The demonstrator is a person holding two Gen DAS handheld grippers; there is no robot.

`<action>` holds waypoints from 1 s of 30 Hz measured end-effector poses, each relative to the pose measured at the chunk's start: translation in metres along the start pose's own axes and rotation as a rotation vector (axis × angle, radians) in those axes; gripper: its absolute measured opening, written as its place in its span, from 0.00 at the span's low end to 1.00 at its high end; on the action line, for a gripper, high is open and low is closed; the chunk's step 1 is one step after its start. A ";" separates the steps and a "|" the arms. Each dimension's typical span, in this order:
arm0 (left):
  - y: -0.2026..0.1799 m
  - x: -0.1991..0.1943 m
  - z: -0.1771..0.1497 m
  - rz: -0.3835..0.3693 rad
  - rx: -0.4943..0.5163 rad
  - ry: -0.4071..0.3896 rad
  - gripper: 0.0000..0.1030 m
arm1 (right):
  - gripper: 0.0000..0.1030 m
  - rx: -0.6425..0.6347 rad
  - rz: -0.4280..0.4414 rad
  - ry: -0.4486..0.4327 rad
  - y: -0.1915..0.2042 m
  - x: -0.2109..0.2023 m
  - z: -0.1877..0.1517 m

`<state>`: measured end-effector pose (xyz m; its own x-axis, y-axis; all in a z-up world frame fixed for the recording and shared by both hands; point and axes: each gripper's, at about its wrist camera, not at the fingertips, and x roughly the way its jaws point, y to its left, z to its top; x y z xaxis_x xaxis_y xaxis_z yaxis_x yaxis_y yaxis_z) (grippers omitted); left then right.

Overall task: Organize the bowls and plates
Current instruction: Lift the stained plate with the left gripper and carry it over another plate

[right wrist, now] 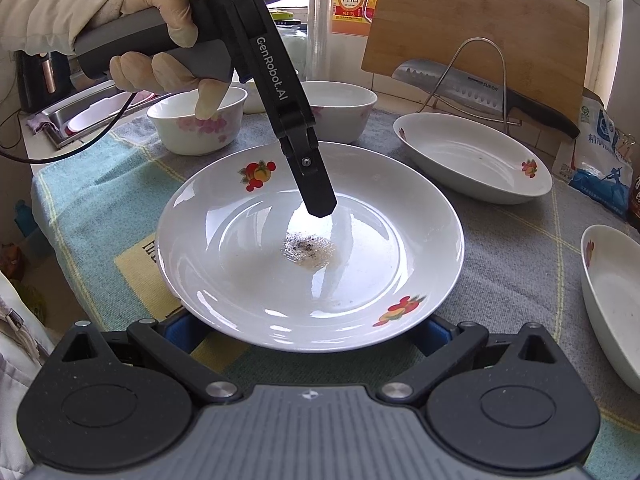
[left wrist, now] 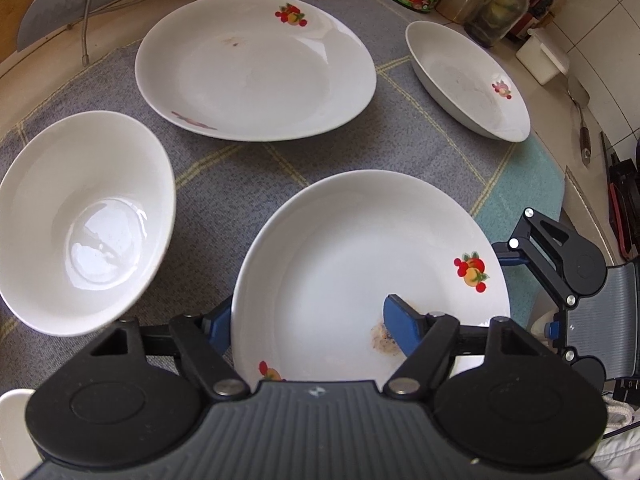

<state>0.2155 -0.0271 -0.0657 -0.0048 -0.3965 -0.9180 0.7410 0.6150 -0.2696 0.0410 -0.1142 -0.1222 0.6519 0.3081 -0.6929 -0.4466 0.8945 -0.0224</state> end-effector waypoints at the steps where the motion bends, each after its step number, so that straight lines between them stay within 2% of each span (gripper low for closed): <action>1: 0.000 0.000 0.000 -0.003 -0.004 0.001 0.72 | 1.00 0.000 0.000 0.001 0.000 0.000 0.000; 18: -0.017 -0.008 0.007 0.021 -0.013 -0.028 0.72 | 1.00 -0.019 0.024 0.007 -0.013 -0.017 0.004; 30: -0.045 -0.010 0.047 0.041 -0.002 -0.086 0.72 | 1.00 -0.037 0.014 -0.022 -0.055 -0.043 0.004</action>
<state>0.2142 -0.0830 -0.0309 0.0834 -0.4276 -0.9001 0.7380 0.6334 -0.2325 0.0402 -0.1757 -0.0888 0.6582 0.3279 -0.6777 -0.4782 0.8773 -0.0399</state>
